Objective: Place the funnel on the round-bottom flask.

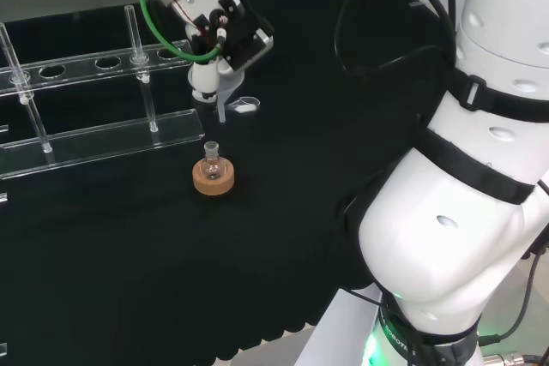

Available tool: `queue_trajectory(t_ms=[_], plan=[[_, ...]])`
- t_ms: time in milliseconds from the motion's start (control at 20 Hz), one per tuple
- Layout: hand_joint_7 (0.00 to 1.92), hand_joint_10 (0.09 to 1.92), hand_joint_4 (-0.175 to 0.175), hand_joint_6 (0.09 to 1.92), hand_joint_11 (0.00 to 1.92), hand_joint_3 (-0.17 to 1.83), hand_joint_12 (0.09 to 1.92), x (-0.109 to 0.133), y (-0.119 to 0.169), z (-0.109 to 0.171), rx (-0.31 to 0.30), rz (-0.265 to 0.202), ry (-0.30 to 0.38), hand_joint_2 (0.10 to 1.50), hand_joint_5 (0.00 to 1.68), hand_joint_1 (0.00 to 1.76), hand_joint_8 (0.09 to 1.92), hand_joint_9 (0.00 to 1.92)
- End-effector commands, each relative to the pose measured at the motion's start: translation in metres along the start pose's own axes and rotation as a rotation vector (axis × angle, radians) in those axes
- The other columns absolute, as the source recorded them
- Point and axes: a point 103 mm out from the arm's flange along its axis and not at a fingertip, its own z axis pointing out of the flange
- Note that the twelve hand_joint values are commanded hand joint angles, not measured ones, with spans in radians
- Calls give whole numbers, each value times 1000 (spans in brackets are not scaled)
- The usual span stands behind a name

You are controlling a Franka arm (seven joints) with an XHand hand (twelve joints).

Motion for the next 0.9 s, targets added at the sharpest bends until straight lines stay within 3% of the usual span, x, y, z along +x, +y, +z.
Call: queue_trajectory(t_ms=[50,900], plan=[[704,441,-6,775,713,647,1228,16,0,12,15,-26,22,684,748,814,684,969],[704,441,-6,777,713,650,1228,38,6,7,39,-26,-9,685,754,818,687,970]])
